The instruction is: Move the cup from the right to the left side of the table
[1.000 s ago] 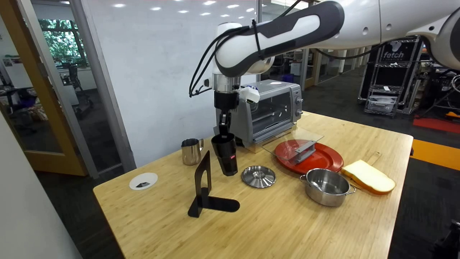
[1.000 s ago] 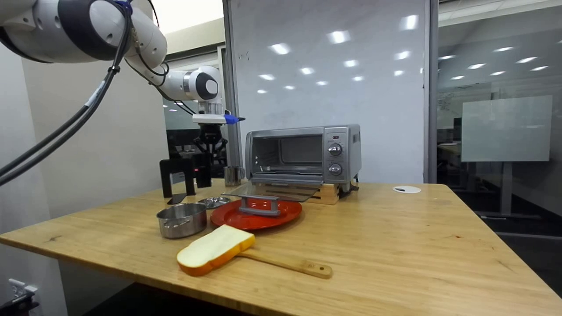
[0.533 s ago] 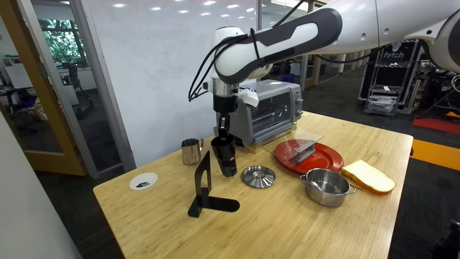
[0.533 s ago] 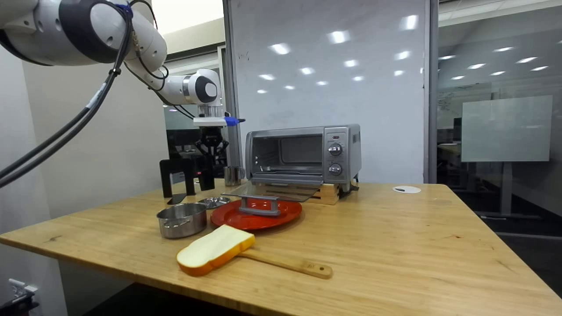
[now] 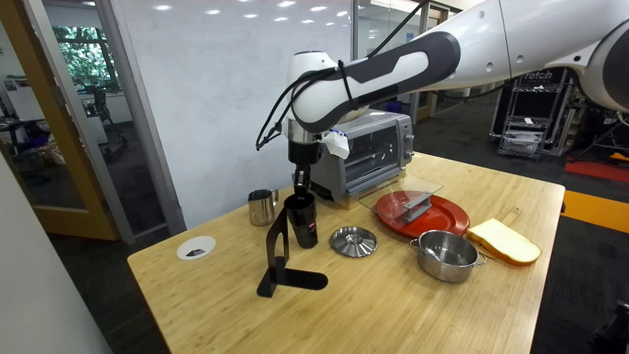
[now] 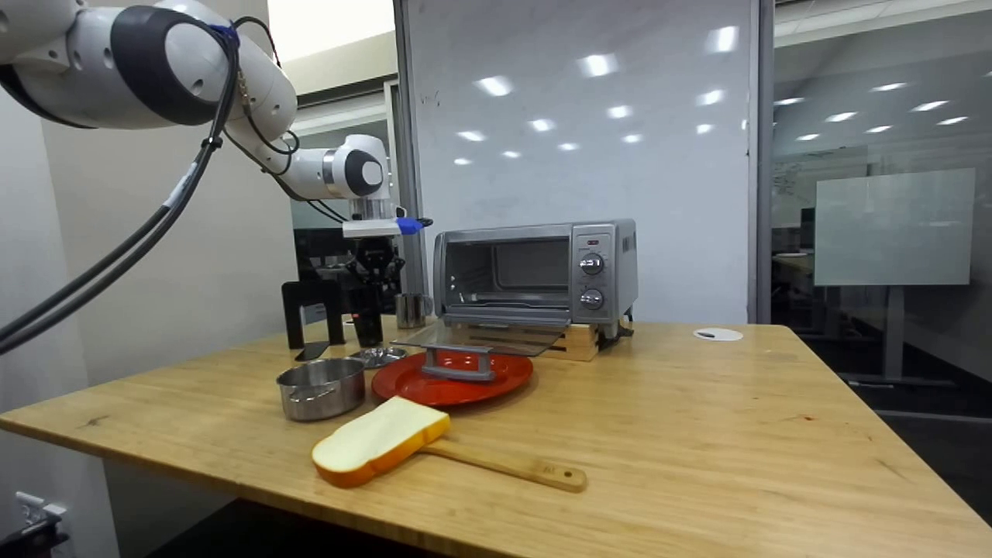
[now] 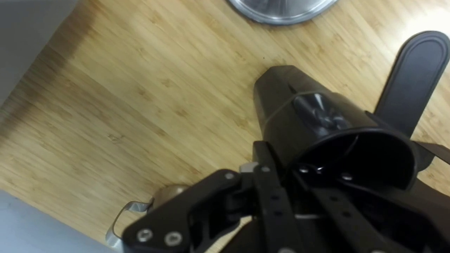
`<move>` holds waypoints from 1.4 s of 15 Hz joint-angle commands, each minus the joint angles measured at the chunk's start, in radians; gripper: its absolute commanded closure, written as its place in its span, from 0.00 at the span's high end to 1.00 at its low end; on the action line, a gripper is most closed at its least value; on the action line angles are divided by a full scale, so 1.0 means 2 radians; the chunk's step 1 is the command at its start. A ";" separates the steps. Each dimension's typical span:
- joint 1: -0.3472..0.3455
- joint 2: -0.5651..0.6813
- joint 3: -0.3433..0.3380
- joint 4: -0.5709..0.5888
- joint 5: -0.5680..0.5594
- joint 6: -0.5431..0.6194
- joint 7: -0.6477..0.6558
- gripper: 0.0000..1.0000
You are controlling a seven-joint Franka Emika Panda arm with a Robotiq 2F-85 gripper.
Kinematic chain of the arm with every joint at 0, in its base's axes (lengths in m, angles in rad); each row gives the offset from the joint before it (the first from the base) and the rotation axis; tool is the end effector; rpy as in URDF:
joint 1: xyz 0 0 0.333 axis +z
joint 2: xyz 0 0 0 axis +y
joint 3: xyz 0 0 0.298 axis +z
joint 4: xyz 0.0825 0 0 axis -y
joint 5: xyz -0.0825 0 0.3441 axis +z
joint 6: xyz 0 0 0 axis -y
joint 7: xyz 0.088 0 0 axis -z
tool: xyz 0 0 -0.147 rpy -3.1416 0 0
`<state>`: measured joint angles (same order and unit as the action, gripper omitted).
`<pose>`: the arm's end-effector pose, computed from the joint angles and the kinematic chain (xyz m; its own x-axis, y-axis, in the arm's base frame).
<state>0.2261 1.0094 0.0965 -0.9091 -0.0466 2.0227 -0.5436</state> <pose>0.7214 0.2083 0.2467 0.6661 0.7375 0.1111 0.7402 -0.6720 0.0230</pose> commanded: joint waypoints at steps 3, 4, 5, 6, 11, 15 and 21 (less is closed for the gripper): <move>0.004 0.001 -0.009 -0.005 -0.008 0.030 0.011 0.02; 0.004 0.001 -0.009 -0.005 -0.008 0.033 0.012 0.02; 0.004 0.002 -0.009 -0.005 -0.008 0.035 0.013 0.02; 0.004 0.002 -0.009 -0.005 -0.007 0.037 0.014 0.02; 0.003 0.003 -0.008 -0.006 -0.004 0.049 0.019 0.32; 0.003 0.002 -0.007 -0.007 -0.004 0.055 0.020 0.51; 0.005 -0.012 -0.007 -0.008 -0.006 0.044 0.017 0.90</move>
<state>0.2278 1.0167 0.0911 -0.9080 -0.0470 2.1212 -0.5157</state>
